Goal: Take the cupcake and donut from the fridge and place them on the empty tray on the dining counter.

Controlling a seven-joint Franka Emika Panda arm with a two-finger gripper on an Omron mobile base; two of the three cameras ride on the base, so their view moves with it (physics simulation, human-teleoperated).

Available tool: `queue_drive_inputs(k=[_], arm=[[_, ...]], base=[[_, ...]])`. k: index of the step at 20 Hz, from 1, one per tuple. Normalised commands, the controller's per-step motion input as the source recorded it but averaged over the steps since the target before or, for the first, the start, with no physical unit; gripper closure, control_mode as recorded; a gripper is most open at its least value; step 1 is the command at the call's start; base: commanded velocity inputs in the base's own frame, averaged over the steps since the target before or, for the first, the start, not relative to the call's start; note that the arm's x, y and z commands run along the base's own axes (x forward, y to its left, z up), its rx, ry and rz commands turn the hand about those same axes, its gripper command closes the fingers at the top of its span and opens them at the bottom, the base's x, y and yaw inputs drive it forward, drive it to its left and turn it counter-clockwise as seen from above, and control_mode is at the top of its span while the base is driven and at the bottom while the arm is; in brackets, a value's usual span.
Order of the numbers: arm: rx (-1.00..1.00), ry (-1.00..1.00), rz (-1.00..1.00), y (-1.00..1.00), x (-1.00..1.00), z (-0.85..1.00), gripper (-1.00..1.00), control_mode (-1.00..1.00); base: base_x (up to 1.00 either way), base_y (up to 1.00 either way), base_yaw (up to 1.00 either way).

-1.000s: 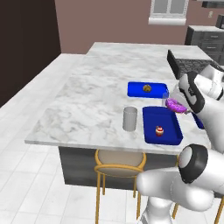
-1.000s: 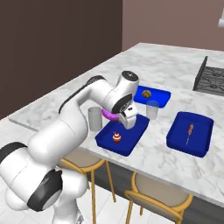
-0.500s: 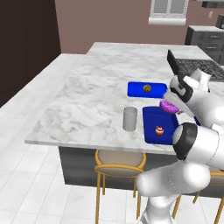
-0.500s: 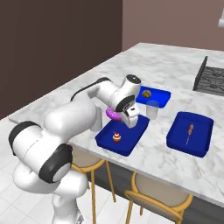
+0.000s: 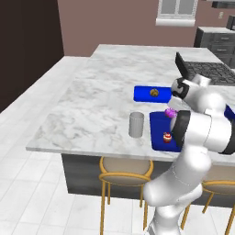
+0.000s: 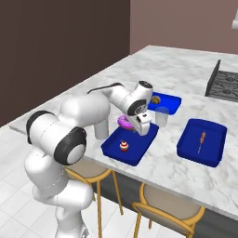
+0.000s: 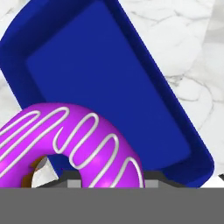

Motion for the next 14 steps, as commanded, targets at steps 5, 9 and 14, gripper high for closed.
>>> queue_drive_inputs(k=[5, 9, 14], arm=[[0.03, 0.07, 0.00, -0.18, 0.49, -0.30, 1.00, -1.00], [0.01, 0.06, 0.00, -0.05, 0.45, -0.37, 1.00, -1.00], [0.00, 0.00, 0.00, 0.00, 0.28, -0.36, 1.00, -1.00]], base=[[0.00, 0.00, 0.00], [0.00, 0.00, 0.00], [0.00, 0.00, 0.00]])
